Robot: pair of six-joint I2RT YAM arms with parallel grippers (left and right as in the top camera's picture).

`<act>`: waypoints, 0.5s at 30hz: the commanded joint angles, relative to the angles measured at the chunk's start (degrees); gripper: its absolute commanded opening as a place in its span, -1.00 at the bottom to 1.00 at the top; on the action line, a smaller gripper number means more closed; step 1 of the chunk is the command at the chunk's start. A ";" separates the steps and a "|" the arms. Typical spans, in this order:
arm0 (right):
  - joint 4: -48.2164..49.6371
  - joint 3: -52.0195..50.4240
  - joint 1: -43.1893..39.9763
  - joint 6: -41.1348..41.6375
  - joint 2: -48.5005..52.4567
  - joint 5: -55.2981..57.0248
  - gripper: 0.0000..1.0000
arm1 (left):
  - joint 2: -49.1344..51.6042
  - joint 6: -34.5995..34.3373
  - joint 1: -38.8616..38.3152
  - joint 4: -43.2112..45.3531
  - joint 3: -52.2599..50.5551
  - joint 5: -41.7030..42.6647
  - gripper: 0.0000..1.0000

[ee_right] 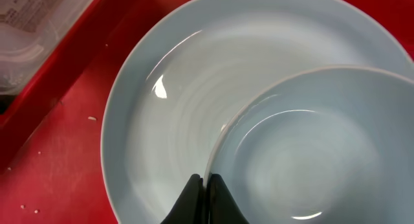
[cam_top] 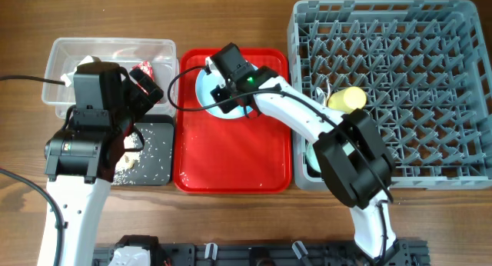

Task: Sort waste into correct bins and load items into the dishwasher rack
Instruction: 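Carry the light-blue bowl into the dish rack and set it down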

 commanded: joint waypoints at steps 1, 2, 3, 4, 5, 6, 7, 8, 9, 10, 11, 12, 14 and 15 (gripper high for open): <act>0.35 3.50 -1.05 0.07 -9.27 -2.93 -0.92 | 0.00 0.68 0.20 0.15 0.85 0.26 1.00; 0.46 3.50 -1.66 0.07 -11.76 -3.63 -0.91 | 0.00 0.68 0.20 0.15 0.85 0.26 1.00; 0.35 3.50 -2.45 0.35 -14.25 -4.17 -0.91 | 0.00 0.68 0.20 0.15 0.85 0.26 0.99; -0.50 3.48 -4.52 2.71 -18.36 -5.05 -0.92 | 0.00 0.68 0.20 0.15 0.85 0.26 1.00; -2.21 3.48 -10.27 4.79 -24.37 -13.97 -0.91 | 0.00 0.68 0.20 0.15 0.85 0.26 1.00; -3.23 3.48 -15.43 4.96 -26.47 -23.80 -0.91 | 0.00 0.68 0.20 0.15 0.85 0.26 1.00; -3.74 3.48 -17.77 5.66 -26.77 -27.50 -0.91 | 0.00 0.68 0.20 0.15 0.85 0.26 1.00; -4.48 3.48 -20.61 7.02 -26.88 -31.95 -0.91 | 0.00 0.68 0.20 0.15 0.85 0.26 1.00; -5.22 3.39 -23.45 8.35 -26.82 -36.74 -0.92 | 0.00 0.68 0.20 0.15 0.85 0.26 1.00; -5.25 3.02 -25.73 9.18 -26.51 -40.94 -0.91 | 0.00 0.68 0.20 0.15 0.85 0.26 1.00; -5.05 2.32 -28.70 9.53 -26.36 -46.49 -0.91 | 0.00 0.68 0.20 0.15 0.85 0.26 1.00; -4.11 1.09 -32.24 10.40 -25.83 -52.78 -0.91 | 0.00 0.68 0.20 0.15 0.85 0.26 1.00; -3.06 -0.96 -38.10 10.82 -24.33 -61.46 -0.91 | 0.00 0.68 0.20 0.15 0.85 0.26 1.00; -2.56 -1.64 -39.54 10.84 -23.71 -63.60 -0.91 | 0.00 0.68 0.20 0.15 0.85 0.26 1.00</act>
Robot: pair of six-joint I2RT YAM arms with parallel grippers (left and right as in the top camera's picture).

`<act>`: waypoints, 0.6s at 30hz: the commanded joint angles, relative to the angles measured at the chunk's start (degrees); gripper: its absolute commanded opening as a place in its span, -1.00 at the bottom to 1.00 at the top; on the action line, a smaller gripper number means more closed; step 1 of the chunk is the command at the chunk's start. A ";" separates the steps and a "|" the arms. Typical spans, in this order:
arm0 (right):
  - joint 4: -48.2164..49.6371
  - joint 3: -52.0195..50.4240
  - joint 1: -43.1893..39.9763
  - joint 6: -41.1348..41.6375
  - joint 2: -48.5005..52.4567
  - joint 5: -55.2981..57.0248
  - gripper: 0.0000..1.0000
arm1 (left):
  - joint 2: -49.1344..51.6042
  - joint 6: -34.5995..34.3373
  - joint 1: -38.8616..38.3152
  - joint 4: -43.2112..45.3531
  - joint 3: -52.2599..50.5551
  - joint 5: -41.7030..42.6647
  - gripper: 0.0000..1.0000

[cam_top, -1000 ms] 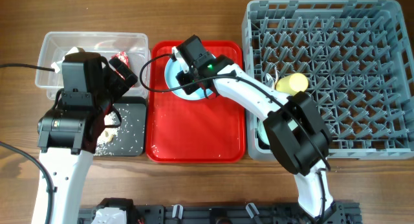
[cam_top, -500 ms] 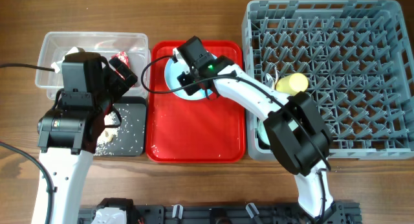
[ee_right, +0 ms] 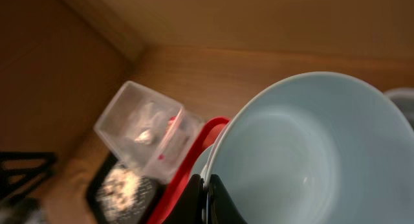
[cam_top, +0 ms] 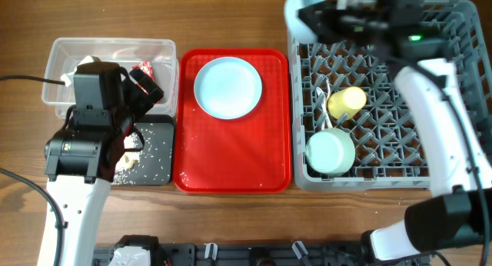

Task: Sort waste into correct bins and load items into the dishwasher rack
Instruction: 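Carry the light-blue bowl into the dish rack and set it down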

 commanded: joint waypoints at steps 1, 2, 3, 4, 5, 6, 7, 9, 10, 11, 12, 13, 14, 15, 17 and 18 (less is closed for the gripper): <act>2.12 -4.24 -7.13 2.47 3.54 -25.22 -0.91 | 0.00 0.68 0.20 0.17 0.85 0.24 1.00; 3.32 -5.35 -8.55 2.60 4.46 -28.76 -0.91 | 0.00 0.68 0.20 0.17 0.85 0.24 1.00; 4.74 -6.38 -9.70 2.56 5.46 -32.89 -0.91 | 0.00 0.68 0.20 0.17 0.85 0.24 1.00; 6.34 -7.41 -10.58 2.62 6.43 -36.92 -0.92 | 0.00 0.68 0.20 0.17 0.85 0.24 1.00; 8.02 -8.44 -11.26 2.71 7.43 -40.48 -0.92 | 0.00 0.68 0.20 0.17 0.85 0.24 1.00; 9.64 -9.62 -11.98 3.34 8.66 -43.50 -0.91 | 0.00 0.68 0.20 0.17 0.85 0.24 1.00; 10.08 -10.36 -12.50 3.54 9.86 -44.70 -0.91 | 0.00 0.68 0.20 0.17 0.85 0.24 1.00; 10.25 -11.28 -12.87 3.48 11.54 -44.78 -0.91 | 0.00 0.68 0.20 0.17 0.85 0.24 1.00; 10.43 -11.87 -12.92 3.50 12.59 -44.78 -0.91 | 0.00 0.68 0.20 0.17 0.85 0.24 1.00; 10.49 -12.28 -12.92 3.50 13.62 -44.78 -0.91 | 0.00 0.68 0.20 0.15 0.85 0.24 1.00; 10.58 -12.59 -12.92 3.48 14.36 -44.76 -0.91 | 0.00 0.68 0.20 0.17 0.85 0.24 1.00; 10.47 -12.74 -12.92 3.48 15.15 -44.52 -0.91 | 0.00 0.68 0.20 0.17 0.85 0.24 1.00; 10.19 -12.94 -12.90 3.52 15.80 -44.35 -0.92 | 0.00 0.68 0.20 0.17 0.85 0.24 1.00; 10.21 -13.46 -12.90 3.54 16.31 -44.24 -0.91 | 0.00 0.68 0.20 0.17 0.85 0.24 0.99; 10.12 -14.34 -13.03 3.63 16.87 -43.52 -0.92 | 0.00 0.68 0.20 0.17 0.85 0.24 1.00; 10.12 -15.65 -13.20 4.13 16.85 -41.05 -0.91 | 0.00 0.68 0.20 0.15 0.85 0.24 1.00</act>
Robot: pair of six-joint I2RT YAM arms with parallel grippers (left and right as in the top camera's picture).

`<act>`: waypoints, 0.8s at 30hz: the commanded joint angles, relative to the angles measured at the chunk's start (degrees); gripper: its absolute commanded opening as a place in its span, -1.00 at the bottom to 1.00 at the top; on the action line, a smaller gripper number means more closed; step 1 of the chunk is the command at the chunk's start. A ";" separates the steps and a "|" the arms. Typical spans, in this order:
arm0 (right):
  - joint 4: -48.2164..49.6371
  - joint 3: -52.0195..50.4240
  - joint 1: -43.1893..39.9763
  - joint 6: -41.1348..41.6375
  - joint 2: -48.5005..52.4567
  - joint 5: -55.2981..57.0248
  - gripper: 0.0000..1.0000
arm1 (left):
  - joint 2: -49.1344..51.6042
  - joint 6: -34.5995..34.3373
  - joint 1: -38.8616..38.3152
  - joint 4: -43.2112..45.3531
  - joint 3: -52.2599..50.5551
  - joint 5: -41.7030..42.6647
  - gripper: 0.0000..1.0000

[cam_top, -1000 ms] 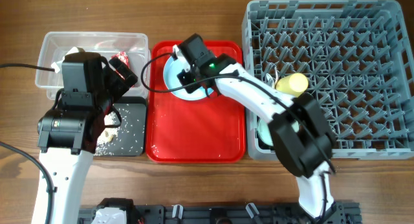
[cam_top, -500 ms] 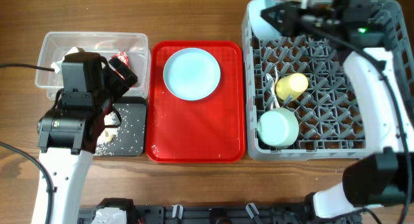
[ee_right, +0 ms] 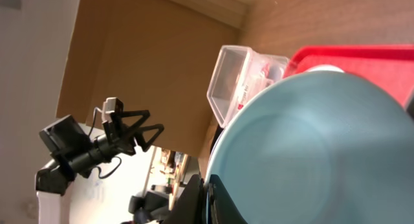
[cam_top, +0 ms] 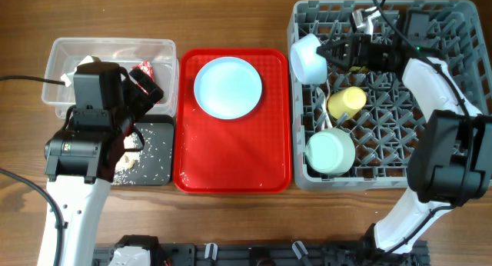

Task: Sort waste into correct bins and load items into the dishwasher rack
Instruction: 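Carry the light-blue bowl into the dish rack and set it down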

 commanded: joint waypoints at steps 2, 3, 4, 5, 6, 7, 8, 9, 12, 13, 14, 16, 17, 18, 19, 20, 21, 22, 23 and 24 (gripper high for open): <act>0.09 -4.17 -1.33 1.42 0.55 4.09 -0.91 | 0.00 0.68 0.20 0.15 0.85 0.26 1.00; 0.07 -4.59 -1.75 1.42 0.55 4.83 -0.91 | 0.00 0.68 0.20 0.15 0.85 0.26 1.00; 0.13 -5.01 -2.19 1.44 0.55 5.44 -0.91 | 0.00 0.68 0.20 0.15 0.85 0.26 1.00; 0.09 -5.16 -2.67 1.38 0.55 6.01 -0.91 | 0.00 0.68 0.20 0.15 0.85 0.26 1.00; 0.11 -5.18 -3.15 1.20 0.55 6.27 -0.91 | 0.00 0.68 0.20 0.15 0.85 0.26 1.00; 0.11 -5.18 -3.69 1.25 0.55 6.29 -0.90 | 0.00 0.68 0.20 0.15 0.85 0.26 1.00; 0.09 -5.18 -4.26 1.42 0.55 6.27 -0.90 | 0.00 0.68 0.20 0.15 0.85 0.26 1.00; 0.07 -5.18 -4.85 1.42 0.55 6.27 -0.90 | 0.00 0.68 0.20 0.15 0.85 0.26 1.00; 0.00 -5.18 -6.54 1.40 0.55 6.27 -0.77 | 0.00 0.68 0.20 0.15 0.85 0.26 1.00; -0.22 -5.18 -7.13 1.40 0.55 6.25 -0.63 | 0.00 0.68 0.20 0.15 0.85 0.26 1.00; -0.50 -5.16 -7.63 1.38 0.55 6.27 -0.54 | 0.00 0.68 0.20 0.15 0.85 0.26 1.00; -0.63 -5.18 -8.63 1.33 0.55 6.27 -0.28 | 0.00 0.68 0.20 0.15 0.85 0.26 1.00; -0.61 -5.16 -9.16 1.38 0.52 6.27 -0.26 | 0.00 0.68 0.20 0.15 0.85 0.26 1.00; -0.61 -5.16 -9.77 1.38 0.48 6.27 -0.21 | 0.00 0.68 0.20 0.15 0.85 0.26 1.00; -0.61 -5.16 -10.49 1.36 0.39 6.29 -0.21 | 0.00 0.68 0.20 0.15 0.85 0.26 1.00; -0.63 -5.16 -11.30 1.36 0.20 6.36 -0.21 | 0.00 0.68 0.20 0.15 0.85 0.26 1.00; -0.66 -5.16 -12.24 1.40 -0.02 6.82 -0.25 | 0.00 0.68 0.20 0.15 0.85 0.24 1.00; -1.05 -5.16 -13.09 1.44 -0.46 7.98 -0.29 | 0.00 0.68 0.20 0.15 0.85 0.26 1.00; -1.62 -5.16 -13.88 1.53 -1.03 9.81 -0.31 | 0.00 0.68 0.20 0.15 0.85 0.26 1.00; -2.64 -5.09 -14.73 1.64 -1.90 12.39 -0.32 | 0.00 0.68 0.20 0.15 0.85 0.26 1.00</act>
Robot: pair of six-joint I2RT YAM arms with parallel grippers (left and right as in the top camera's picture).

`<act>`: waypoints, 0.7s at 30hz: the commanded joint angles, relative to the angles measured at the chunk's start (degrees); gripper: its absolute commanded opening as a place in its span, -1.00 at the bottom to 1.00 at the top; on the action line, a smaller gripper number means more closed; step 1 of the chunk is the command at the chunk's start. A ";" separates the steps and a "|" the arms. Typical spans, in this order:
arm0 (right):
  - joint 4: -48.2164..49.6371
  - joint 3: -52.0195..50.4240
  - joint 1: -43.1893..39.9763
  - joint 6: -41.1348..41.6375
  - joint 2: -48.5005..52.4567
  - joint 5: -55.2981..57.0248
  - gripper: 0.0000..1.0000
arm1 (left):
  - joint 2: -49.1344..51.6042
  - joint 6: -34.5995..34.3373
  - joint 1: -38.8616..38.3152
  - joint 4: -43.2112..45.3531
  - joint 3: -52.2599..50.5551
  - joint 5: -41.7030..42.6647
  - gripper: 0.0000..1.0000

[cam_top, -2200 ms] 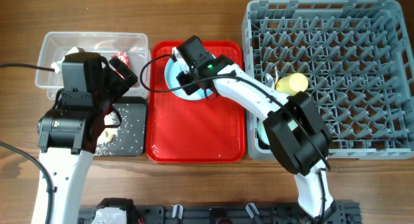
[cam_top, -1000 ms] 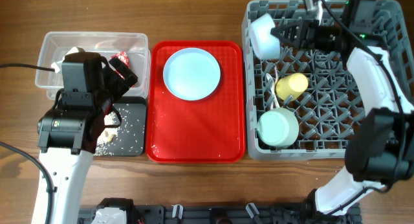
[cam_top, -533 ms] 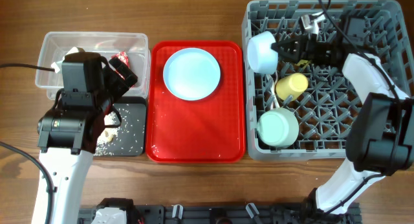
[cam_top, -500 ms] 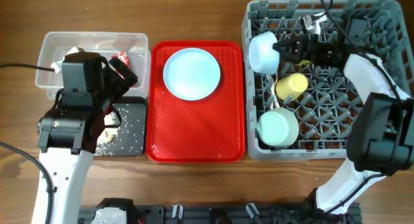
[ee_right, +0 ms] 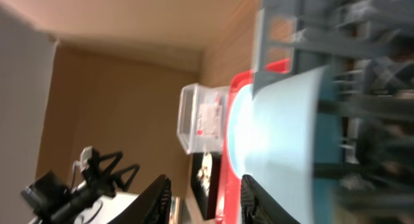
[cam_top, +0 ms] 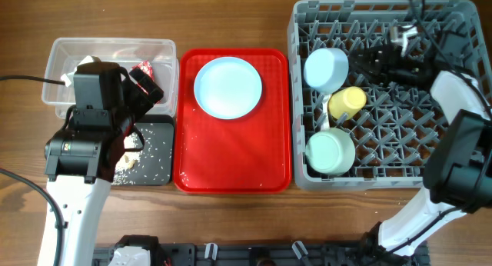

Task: Sort waste into correct bins and load items into the dishwasher rack
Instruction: 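Carry the light-blue bowl into the dish rack and set it down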

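Note:
A pale blue bowl (cam_top: 324, 68) lies on its side among the prongs at the left end of the grey dishwasher rack (cam_top: 461, 89). My right gripper (cam_top: 361, 64) is just to its right, open, its fingers apart and off the bowl. In the right wrist view the bowl (ee_right: 284, 140) fills the middle, with the open gripper (ee_right: 206, 199) at the lower edge. A pale blue plate (cam_top: 227, 87) rests on the red tray (cam_top: 231, 158). My left gripper (cam_top: 144, 85) hangs over the clear bin (cam_top: 108, 49); its jaws are not readable.
A yellow cup (cam_top: 347, 101) and a pale green cup (cam_top: 330, 152) stand in the rack below the bowl. A black bin (cam_top: 150, 154) with food scraps sits in front of the clear bin, which holds wrappers.
The bowl was held at the rack's left edge by my shut right gripper. Now it lies in the rack, and the gripper is open and drawn back to the right.
My right gripper was shut on the bowl's rim as it sat on the plate on the tray. Then it held the bowl high over the rack's back left corner, then at the rack's left edge. Now the bowl rests in the rack, released. The left arm stayed put.

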 commanded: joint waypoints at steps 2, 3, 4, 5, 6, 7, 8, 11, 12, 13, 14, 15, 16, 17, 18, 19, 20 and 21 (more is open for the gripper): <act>-2.99 0.13 -3.82 -0.15 -3.85 10.69 -0.35 | 0.00 0.68 0.20 0.17 0.85 0.26 1.00; -3.67 0.15 -4.35 -0.13 -5.70 14.25 -0.34 | 0.00 0.68 0.20 0.17 0.85 0.26 0.99; -4.39 0.20 -4.50 -0.02 -7.48 17.42 -0.35 | 0.00 0.68 0.20 0.17 0.85 0.26 1.00; -5.27 0.42 -4.46 0.04 -10.29 22.16 -0.34 | 0.00 0.68 0.20 0.17 0.85 0.26 1.00; -5.79 0.66 -4.20 0.02 -12.28 24.96 -0.35 | 0.00 0.68 0.20 0.17 0.85 0.26 1.00; -6.32 0.98 -3.58 -0.33 -14.82 28.06 -0.35 | 0.00 0.68 0.20 0.17 0.85 0.26 1.00; -6.58 1.20 -3.04 -0.66 -16.41 29.77 -0.34 | 0.00 0.68 0.20 0.17 0.85 0.26 1.00; -7.34 2.10 0.92 -2.21 -22.97 36.46 -0.42 | 0.00 0.68 0.20 0.17 0.85 0.26 1.00; -7.37 2.25 2.80 -2.60 -24.63 38.58 -0.50 | 0.00 0.68 0.20 0.17 0.85 0.26 1.00; -7.26 2.25 5.25 -3.17 -26.25 40.87 -0.61 | 0.00 0.68 0.20 0.17 0.85 0.26 1.00; -7.13 2.25 8.04 -3.80 -27.52 43.58 -0.70 | 0.00 0.68 0.20 0.17 0.85 0.26 1.00; -7.10 2.25 11.61 -4.33 -28.50 47.12 -0.78 | 0.00 0.68 0.20 0.17 0.85 0.26 1.00; -7.02 2.25 14.71 -5.14 -28.81 50.14 -0.84 | 0.00 0.68 0.20 0.17 0.85 0.26 1.00; -6.93 2.25 17.77 -5.44 -28.76 53.42 -0.84 | 0.00 0.68 0.20 0.17 0.85 0.26 1.00; -7.04 2.21 21.49 -5.55 -28.33 57.72 -0.84 | 0.00 0.68 0.20 0.17 0.85 0.26 1.00; -7.39 2.19 24.17 -5.53 -27.71 60.87 -0.84 | 0.00 0.68 0.20 0.17 0.85 0.26 1.00; -7.87 2.16 26.56 -5.49 -27.12 63.76 -0.83 | 0.00 0.68 0.20 0.17 0.85 0.26 1.00; -8.37 2.10 28.72 -5.29 -26.32 66.64 -0.83 | 0.00 0.68 0.20 0.17 0.85 0.26 1.00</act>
